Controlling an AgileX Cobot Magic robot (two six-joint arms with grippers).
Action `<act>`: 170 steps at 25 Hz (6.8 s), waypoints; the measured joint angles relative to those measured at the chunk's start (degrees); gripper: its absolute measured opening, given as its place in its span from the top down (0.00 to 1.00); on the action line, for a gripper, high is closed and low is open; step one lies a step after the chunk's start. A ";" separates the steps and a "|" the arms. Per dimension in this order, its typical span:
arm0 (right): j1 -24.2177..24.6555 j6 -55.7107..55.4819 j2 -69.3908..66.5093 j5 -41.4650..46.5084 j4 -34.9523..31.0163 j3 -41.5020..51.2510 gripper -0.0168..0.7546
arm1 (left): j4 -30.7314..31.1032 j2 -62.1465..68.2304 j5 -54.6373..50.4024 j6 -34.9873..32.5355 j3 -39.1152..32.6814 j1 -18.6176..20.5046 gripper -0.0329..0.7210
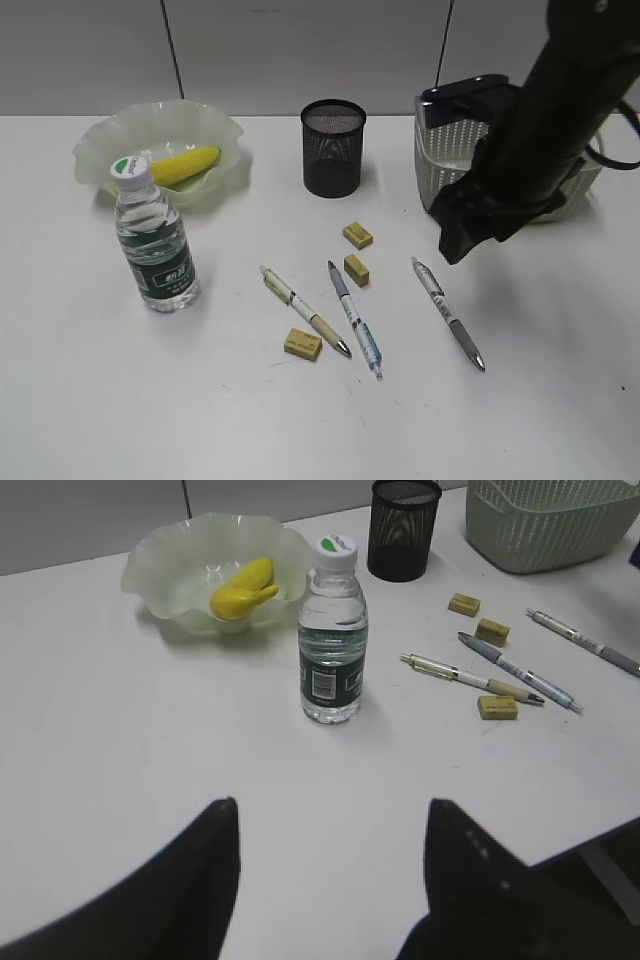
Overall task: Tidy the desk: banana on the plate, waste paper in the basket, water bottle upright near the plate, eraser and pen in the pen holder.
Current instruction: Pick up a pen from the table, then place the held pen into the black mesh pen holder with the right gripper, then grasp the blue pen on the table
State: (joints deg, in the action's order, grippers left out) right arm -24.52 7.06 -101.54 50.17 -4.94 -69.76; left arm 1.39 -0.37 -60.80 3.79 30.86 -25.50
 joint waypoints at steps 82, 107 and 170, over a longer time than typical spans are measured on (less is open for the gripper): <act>-3.08 -5.91 -26.25 -74.00 7.47 -16.30 0.84 | 0.00 0.00 0.00 0.00 -0.04 0.00 0.38; -3.08 -5.91 -14.83 -49.38 6.98 -16.32 0.34 | 0.00 0.00 0.00 0.00 -0.04 0.00 0.38; -3.19 -5.12 101.94 9.66 3.64 40.56 0.34 | -5.59 62.45 15.60 -18.50 25.91 -0.53 0.38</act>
State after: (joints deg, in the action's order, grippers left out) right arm -27.71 1.94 0.40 59.82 -1.30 -29.20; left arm -4.20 62.08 -45.20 -14.71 56.76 -26.03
